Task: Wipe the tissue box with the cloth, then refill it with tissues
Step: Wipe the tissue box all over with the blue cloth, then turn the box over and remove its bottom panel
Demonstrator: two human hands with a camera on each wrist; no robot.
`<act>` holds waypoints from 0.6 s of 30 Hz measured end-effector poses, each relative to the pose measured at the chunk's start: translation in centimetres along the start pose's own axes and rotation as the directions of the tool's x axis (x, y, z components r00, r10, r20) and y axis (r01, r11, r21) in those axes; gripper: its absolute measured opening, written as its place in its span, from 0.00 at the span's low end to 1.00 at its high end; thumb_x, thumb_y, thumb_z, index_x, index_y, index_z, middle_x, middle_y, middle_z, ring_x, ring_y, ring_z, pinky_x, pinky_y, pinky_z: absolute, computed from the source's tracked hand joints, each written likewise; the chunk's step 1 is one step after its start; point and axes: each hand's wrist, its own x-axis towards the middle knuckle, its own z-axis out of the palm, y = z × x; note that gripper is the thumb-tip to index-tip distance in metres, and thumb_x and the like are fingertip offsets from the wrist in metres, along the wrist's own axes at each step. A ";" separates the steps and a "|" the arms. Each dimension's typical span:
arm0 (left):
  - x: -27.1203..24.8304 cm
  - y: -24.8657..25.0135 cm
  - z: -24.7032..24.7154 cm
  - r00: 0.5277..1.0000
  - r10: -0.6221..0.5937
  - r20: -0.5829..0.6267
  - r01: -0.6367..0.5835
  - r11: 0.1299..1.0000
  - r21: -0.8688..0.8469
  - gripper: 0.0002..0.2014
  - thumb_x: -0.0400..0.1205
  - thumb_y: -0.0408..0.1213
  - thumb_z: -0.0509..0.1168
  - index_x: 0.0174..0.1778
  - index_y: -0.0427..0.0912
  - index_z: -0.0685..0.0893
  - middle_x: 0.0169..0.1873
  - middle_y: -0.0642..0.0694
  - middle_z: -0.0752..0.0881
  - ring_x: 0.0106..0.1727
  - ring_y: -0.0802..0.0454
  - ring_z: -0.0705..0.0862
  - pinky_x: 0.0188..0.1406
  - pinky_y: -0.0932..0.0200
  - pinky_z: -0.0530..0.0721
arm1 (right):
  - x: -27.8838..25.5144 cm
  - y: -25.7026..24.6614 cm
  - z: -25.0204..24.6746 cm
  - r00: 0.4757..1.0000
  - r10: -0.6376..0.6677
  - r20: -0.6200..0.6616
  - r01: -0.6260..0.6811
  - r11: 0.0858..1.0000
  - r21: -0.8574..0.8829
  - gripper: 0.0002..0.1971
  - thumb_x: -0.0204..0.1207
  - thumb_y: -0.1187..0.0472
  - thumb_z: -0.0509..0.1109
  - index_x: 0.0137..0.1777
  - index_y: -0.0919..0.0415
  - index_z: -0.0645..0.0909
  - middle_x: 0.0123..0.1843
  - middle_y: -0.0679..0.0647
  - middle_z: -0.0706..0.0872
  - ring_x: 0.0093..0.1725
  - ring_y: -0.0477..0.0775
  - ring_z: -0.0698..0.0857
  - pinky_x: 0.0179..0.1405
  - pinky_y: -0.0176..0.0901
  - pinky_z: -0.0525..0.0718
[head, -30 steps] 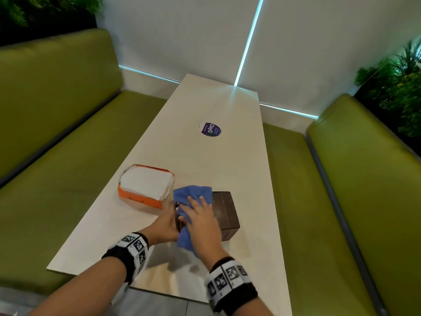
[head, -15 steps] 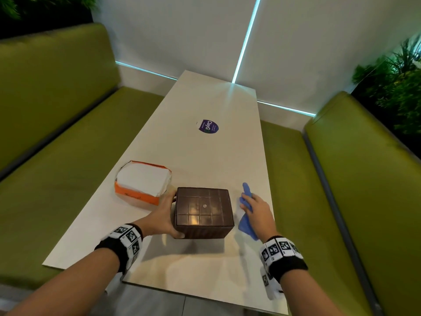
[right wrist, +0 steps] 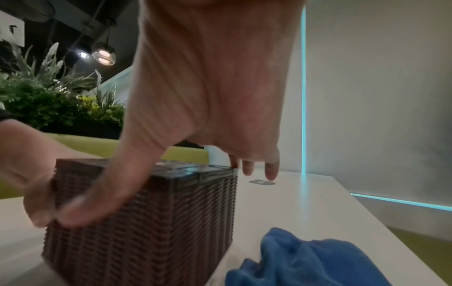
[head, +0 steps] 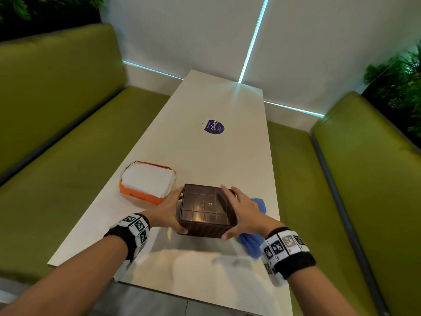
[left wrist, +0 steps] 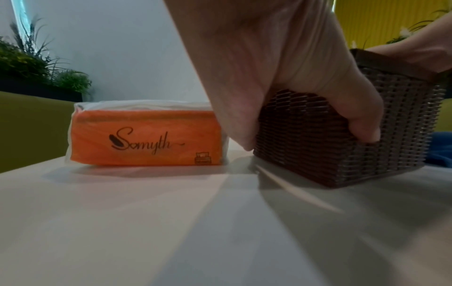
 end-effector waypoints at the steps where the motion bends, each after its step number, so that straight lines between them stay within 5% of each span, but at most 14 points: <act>1: 0.1 0.3 -0.1 1.000 0.001 0.007 -0.001 1.000 0.001 0.69 0.49 0.49 0.85 0.83 0.44 0.51 0.76 0.49 0.62 0.79 0.51 0.62 0.82 0.50 0.60 | 0.5 -0.1 0.1 1.000 -0.005 0.008 0.005 0.999 -0.045 0.71 0.49 0.38 0.84 0.80 0.35 0.31 0.86 0.59 0.45 0.85 0.63 0.51 0.81 0.63 0.56; 4: 0.2 0.5 -0.1 1.000 -0.014 0.008 0.014 1.000 -0.016 0.68 0.50 0.47 0.85 0.82 0.43 0.51 0.75 0.50 0.63 0.78 0.52 0.62 0.80 0.56 0.60 | 1.2 -0.1 0.0 1.000 -0.020 -0.021 0.018 0.997 -0.076 0.71 0.50 0.42 0.86 0.80 0.35 0.33 0.85 0.59 0.50 0.83 0.63 0.56 0.80 0.62 0.58; 9: 0.6 0.5 -0.5 0.999 -0.036 0.017 0.035 0.999 0.039 0.69 0.51 0.45 0.86 0.83 0.42 0.48 0.77 0.47 0.61 0.79 0.50 0.61 0.83 0.52 0.59 | 1.4 0.1 0.0 0.994 -0.065 -0.084 0.061 0.997 -0.050 0.72 0.46 0.41 0.87 0.80 0.36 0.36 0.76 0.55 0.61 0.74 0.59 0.66 0.76 0.56 0.68; 14: 0.9 0.5 -0.6 0.999 -0.046 0.023 0.045 0.998 0.047 0.72 0.48 0.52 0.85 0.84 0.42 0.48 0.78 0.48 0.61 0.80 0.50 0.60 0.83 0.54 0.57 | 1.1 0.0 -0.4 0.977 -0.076 -0.197 0.073 0.997 -0.021 0.72 0.41 0.42 0.88 0.81 0.36 0.42 0.77 0.57 0.54 0.73 0.62 0.67 0.76 0.58 0.71; 18: 1.0 1.0 -0.9 0.996 -0.078 0.038 0.076 0.996 0.052 0.73 0.50 0.49 0.85 0.85 0.41 0.45 0.79 0.47 0.58 0.81 0.50 0.58 0.83 0.53 0.57 | 1.2 0.3 -0.3 0.989 -0.067 -0.131 0.067 0.998 -0.009 0.69 0.44 0.42 0.88 0.80 0.31 0.42 0.78 0.56 0.51 0.74 0.64 0.66 0.77 0.57 0.71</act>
